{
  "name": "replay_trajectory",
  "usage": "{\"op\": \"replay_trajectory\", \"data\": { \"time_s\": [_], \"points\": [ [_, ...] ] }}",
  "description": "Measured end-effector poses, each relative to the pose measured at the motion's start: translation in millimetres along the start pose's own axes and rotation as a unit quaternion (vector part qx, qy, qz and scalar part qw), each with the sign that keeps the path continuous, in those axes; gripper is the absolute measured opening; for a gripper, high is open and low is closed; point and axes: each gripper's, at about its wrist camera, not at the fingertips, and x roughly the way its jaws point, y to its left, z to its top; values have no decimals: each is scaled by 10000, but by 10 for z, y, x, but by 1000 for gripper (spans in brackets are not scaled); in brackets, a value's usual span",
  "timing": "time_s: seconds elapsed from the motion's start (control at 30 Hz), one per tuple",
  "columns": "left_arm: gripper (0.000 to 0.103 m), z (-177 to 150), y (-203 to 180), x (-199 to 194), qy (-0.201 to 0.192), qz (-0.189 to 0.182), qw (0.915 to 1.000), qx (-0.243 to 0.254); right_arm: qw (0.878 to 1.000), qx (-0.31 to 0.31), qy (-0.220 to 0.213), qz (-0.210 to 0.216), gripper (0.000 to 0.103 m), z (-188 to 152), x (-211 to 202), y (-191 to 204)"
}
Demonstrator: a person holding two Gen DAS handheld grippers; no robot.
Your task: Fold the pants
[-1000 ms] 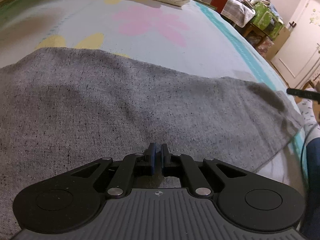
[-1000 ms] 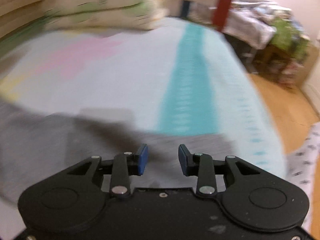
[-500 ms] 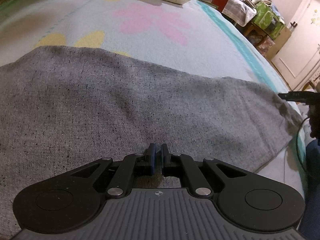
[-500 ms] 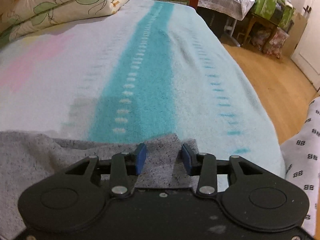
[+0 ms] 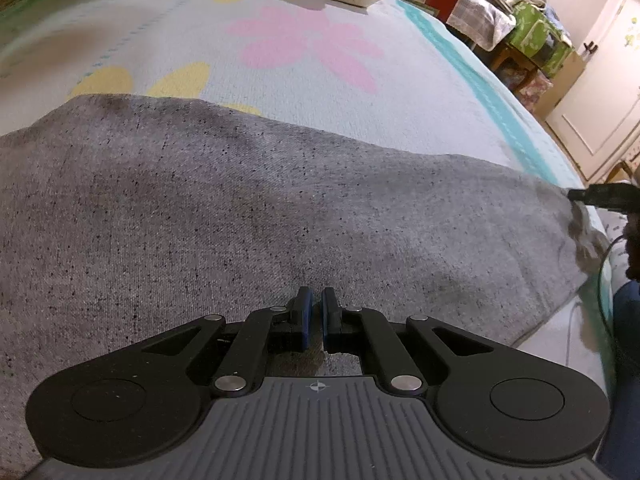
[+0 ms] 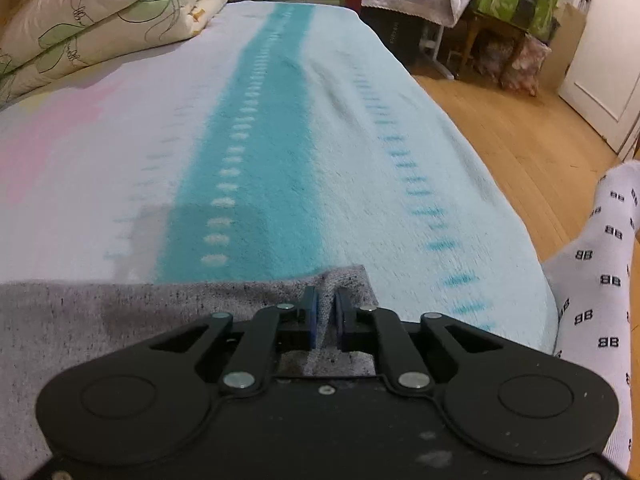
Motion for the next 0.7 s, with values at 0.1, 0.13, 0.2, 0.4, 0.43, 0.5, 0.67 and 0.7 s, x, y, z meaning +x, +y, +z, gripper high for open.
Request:
{"op": "replay_trajectory", "data": {
  "time_s": [0.1,0.13,0.2,0.4,0.43,0.5,0.67,0.7],
  "points": [
    [5,60,-23,1,44,10,10000,-10,9989,412,-61,199,42,-6,-121,-157],
    [5,75,-39,8,45,1,10000,-7,9987,464,-32,221,43,-20,-154,-195],
    [5,111,-87,38,53,-33,10000,26,9988,377,132,267,44,-57,-198,-248],
    [6,114,-268,156,118,-4,9998,163,9974,2,690,210,57,-191,-140,-311],
    [6,108,-280,161,115,24,9997,193,9968,-17,757,238,61,-220,-99,-337],
    [6,114,-288,154,125,43,9997,220,9957,242,783,442,64,-234,-64,-435],
    [6,132,-324,139,184,114,9996,171,9906,145,1037,884,75,-189,18,-478],
    [6,144,-352,140,194,146,9996,176,9898,-19,1074,936,75,-190,25,-436]
  ]
}}
